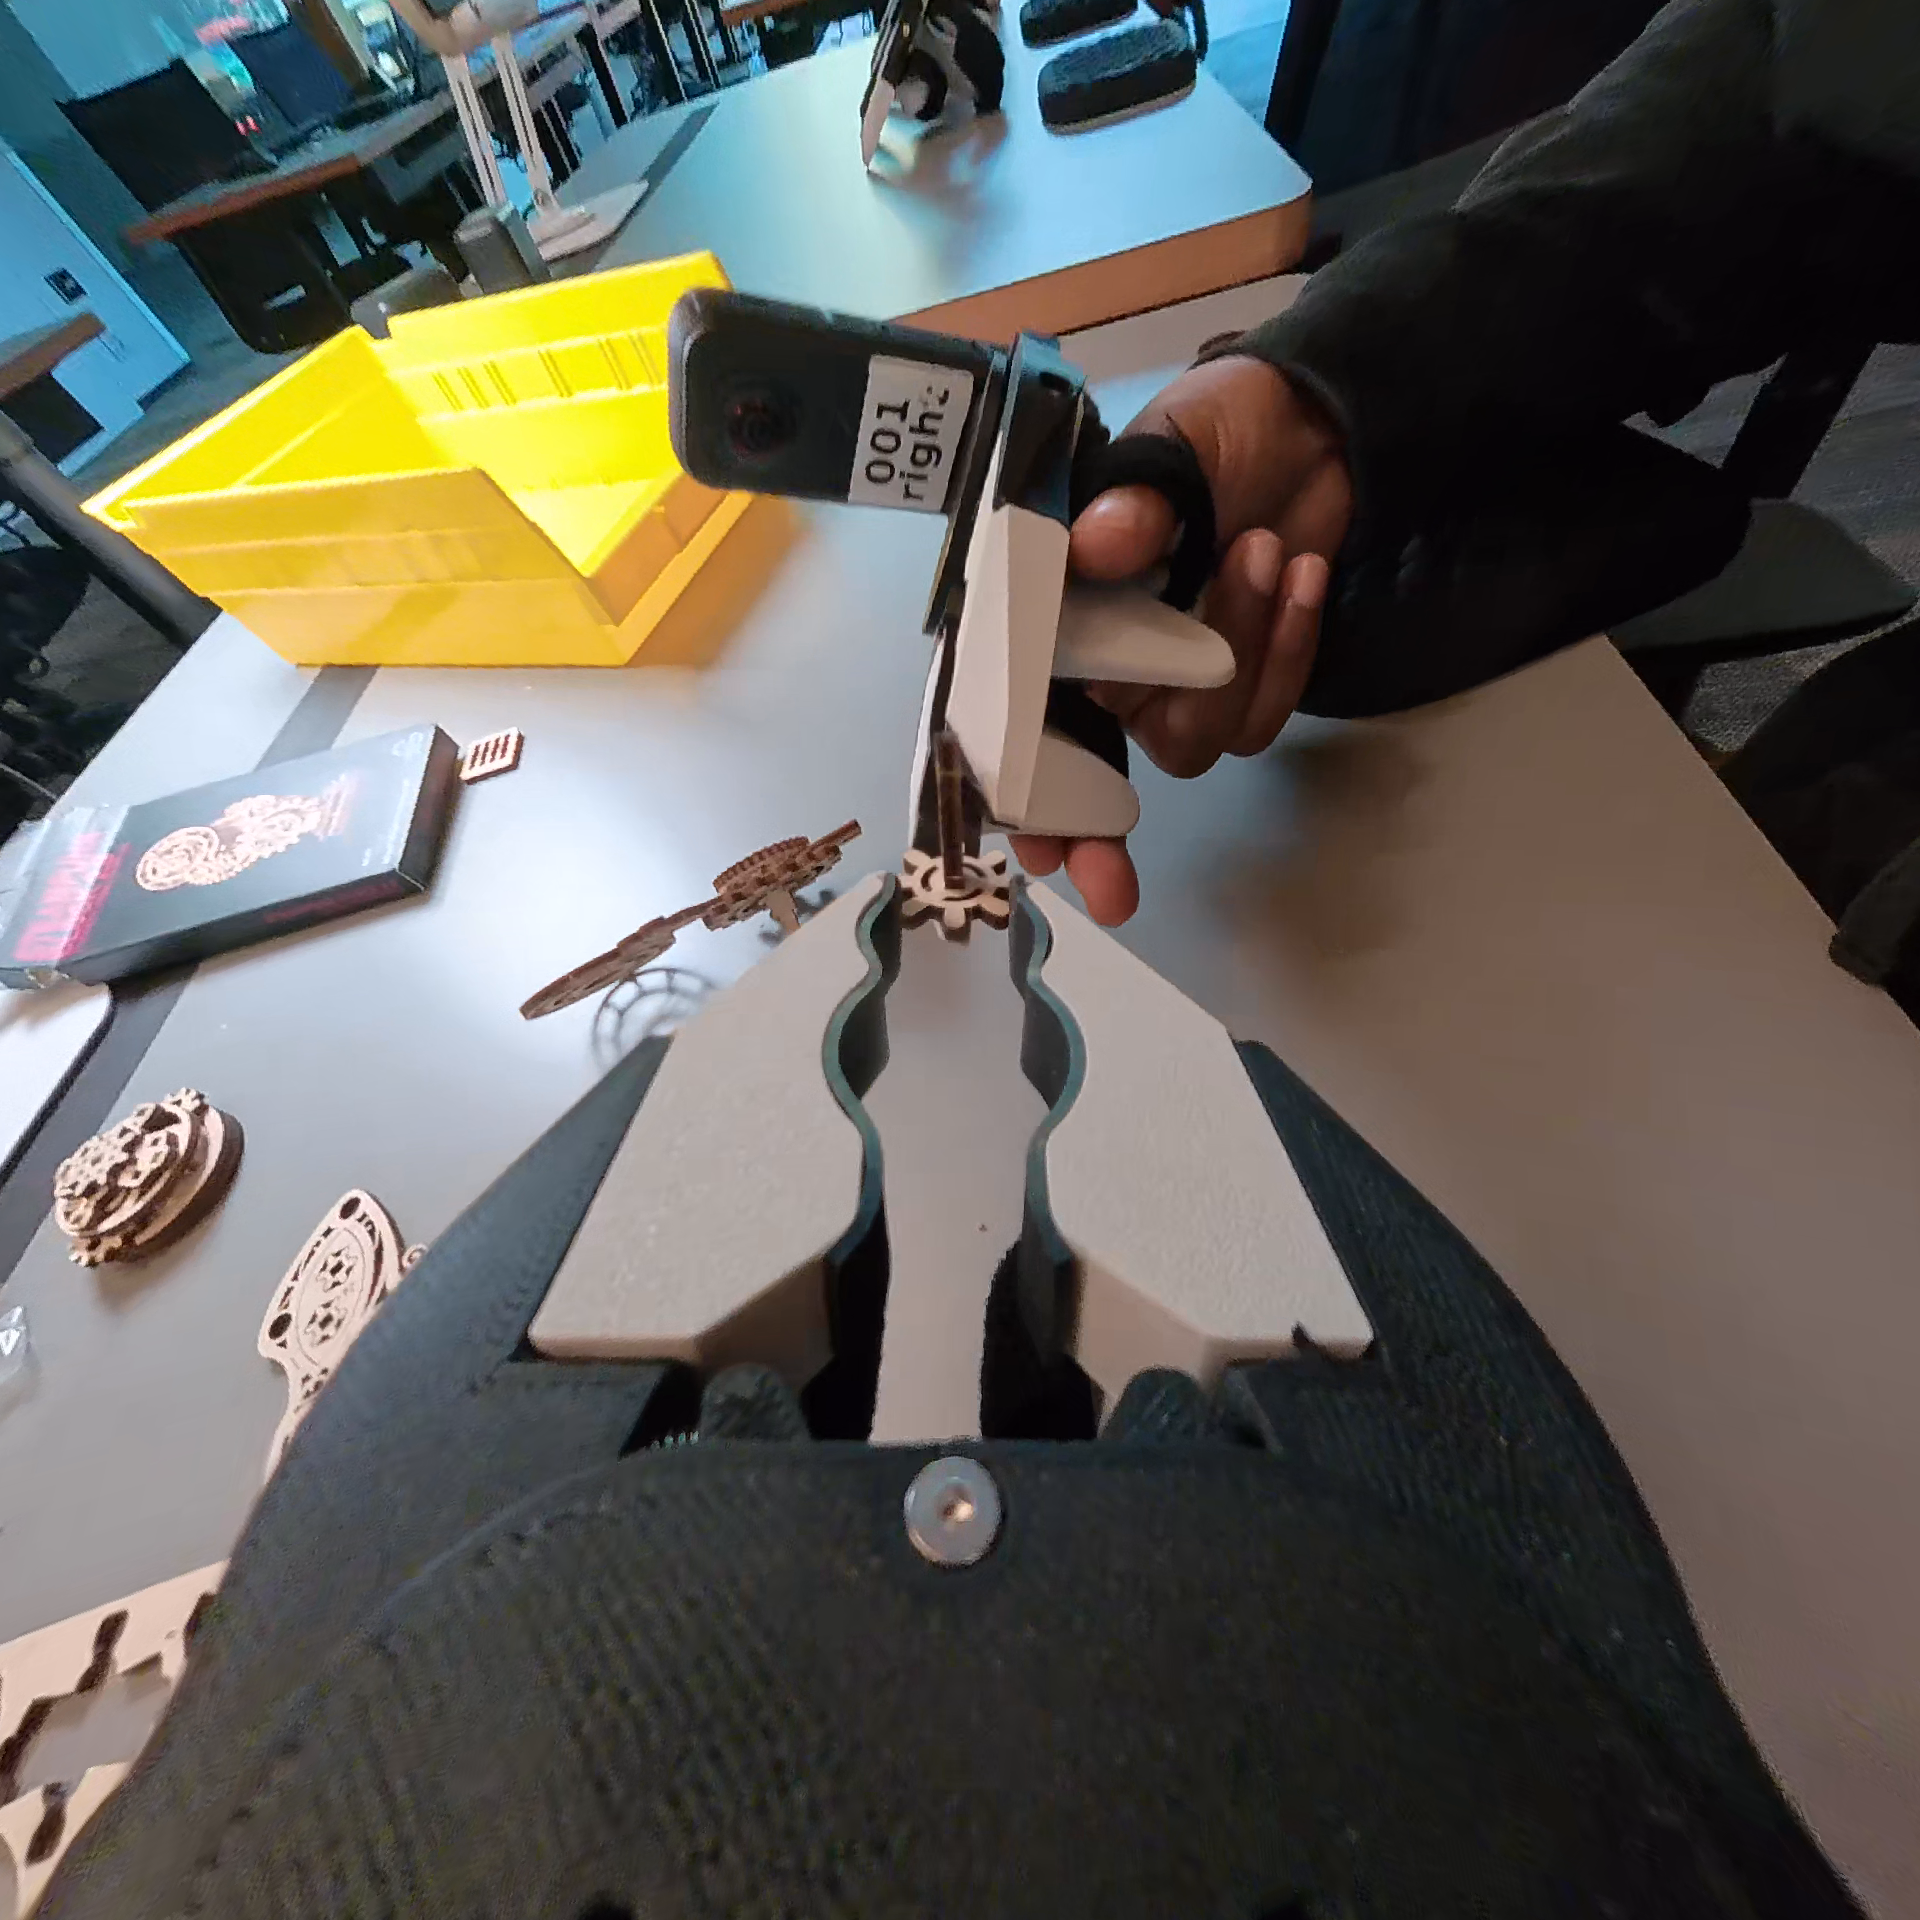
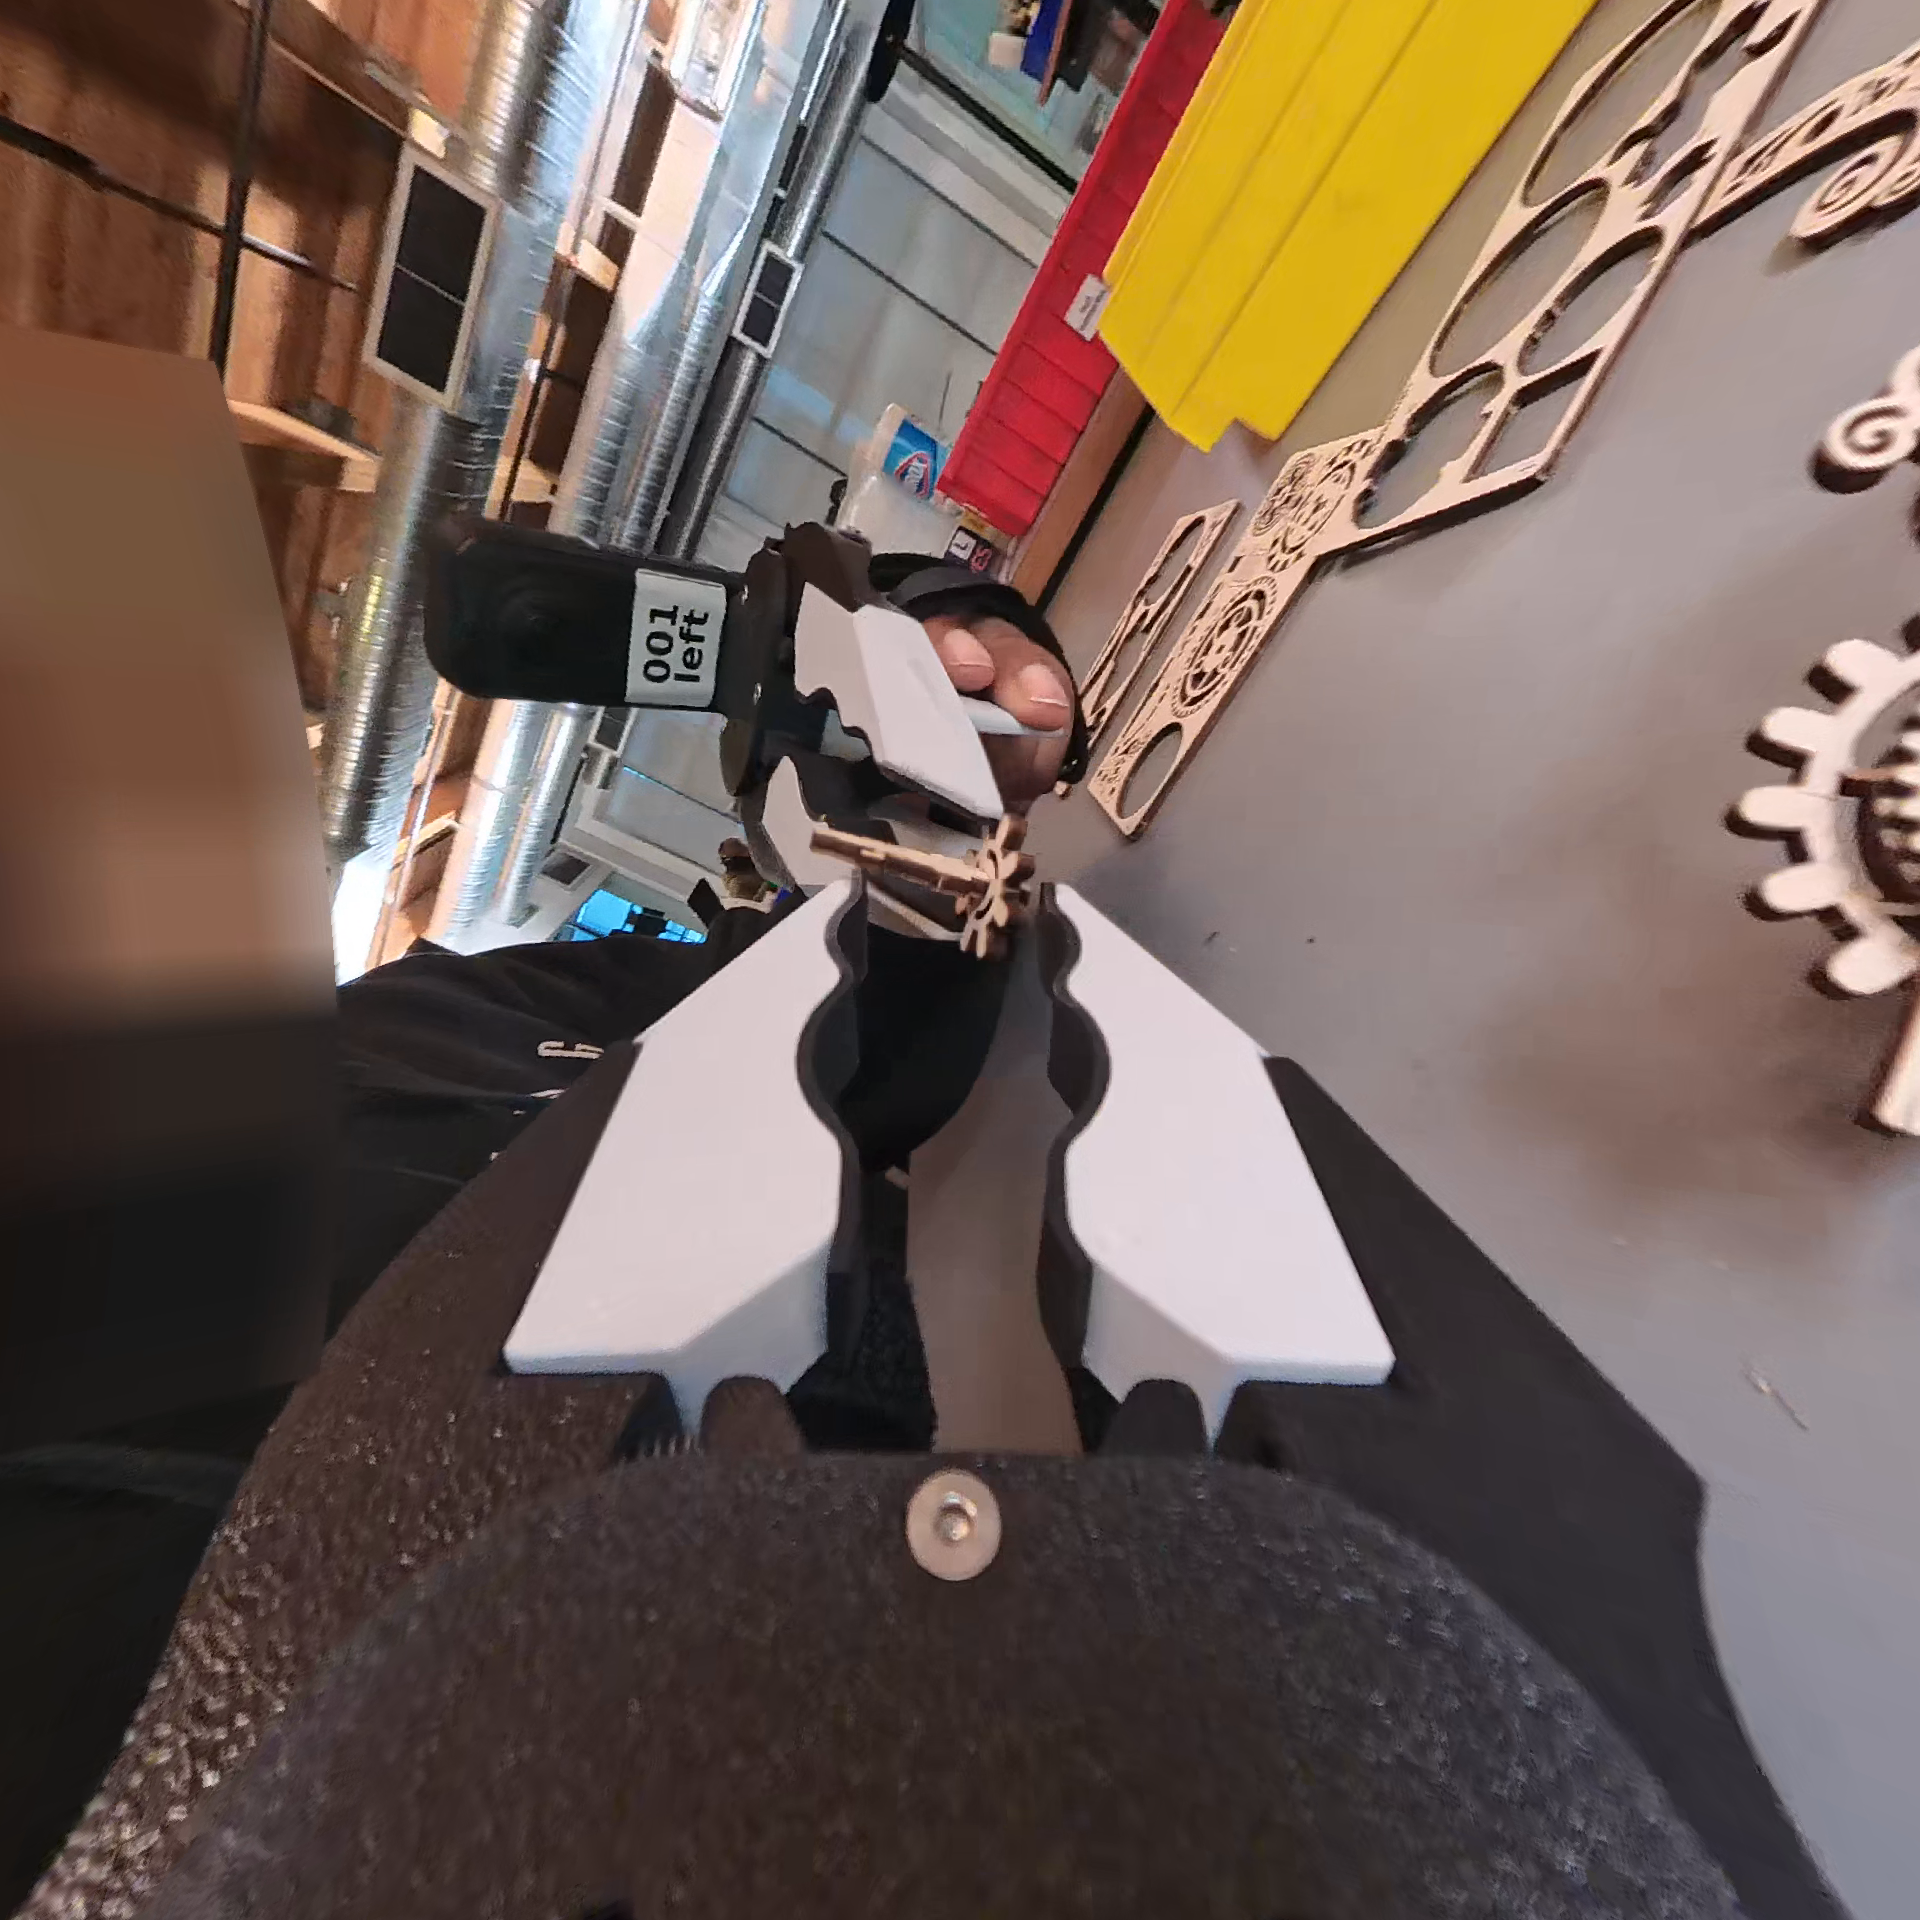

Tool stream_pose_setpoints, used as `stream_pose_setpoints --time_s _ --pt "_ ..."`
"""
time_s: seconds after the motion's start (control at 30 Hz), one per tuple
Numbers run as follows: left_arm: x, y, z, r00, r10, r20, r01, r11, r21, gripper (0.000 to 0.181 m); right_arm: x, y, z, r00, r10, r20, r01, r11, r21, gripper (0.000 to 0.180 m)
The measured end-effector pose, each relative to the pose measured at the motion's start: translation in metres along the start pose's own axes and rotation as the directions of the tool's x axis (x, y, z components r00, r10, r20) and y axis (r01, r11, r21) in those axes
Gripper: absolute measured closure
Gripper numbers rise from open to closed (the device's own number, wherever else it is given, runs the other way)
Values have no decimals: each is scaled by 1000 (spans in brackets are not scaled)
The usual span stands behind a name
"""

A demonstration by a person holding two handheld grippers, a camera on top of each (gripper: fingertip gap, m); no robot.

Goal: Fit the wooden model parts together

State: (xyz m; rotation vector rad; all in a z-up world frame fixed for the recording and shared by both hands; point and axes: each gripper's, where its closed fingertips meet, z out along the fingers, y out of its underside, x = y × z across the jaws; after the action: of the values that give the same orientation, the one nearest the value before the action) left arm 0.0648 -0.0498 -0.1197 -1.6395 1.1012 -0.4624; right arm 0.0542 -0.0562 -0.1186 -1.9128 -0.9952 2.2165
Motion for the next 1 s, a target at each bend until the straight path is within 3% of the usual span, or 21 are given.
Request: stream_pose_setpoints --time_s 0.1,0.33,0.4,0.63,0.7,0.83,0.9,1.0 --pt "1 -8 -4 1000 15 1 -15 999 52 162 -8 -1 0 998 5 64 -5 1000 10 161" --pt "6 -16 -7 999 53 3 -53 994 100 162 -17 1 0 992 -62 113 62 998 -2 164" --pt "6 -18 -9 1000 19 -12 -17 992 125 161 -17 0 -1 991 -58 121 58 998 7 176" --pt "3 -17 -15 972 -202 -121 222 957 185 158 -16 0 -2 987 -59 152 57 998 21 177" --pt "1 -16 -16 923 -329 -197 366 910 193 158 -16 -1 -2 985 -74 153 70 997 29 177" --pt "-2 -20 -18 732 -555 -396 657 729 194 160 -14 1 -1 970 -221 98 221 975 9 178" --pt "1 -18 -15 665 -596 -450 718 677 164 161 -13 2 1 952 -299 65 299 954 -2 177" --pt "7 -15 -10 646 -606 -465 726 676 126 164 -11 2 1 929 -368 32 368 930 -12 179"
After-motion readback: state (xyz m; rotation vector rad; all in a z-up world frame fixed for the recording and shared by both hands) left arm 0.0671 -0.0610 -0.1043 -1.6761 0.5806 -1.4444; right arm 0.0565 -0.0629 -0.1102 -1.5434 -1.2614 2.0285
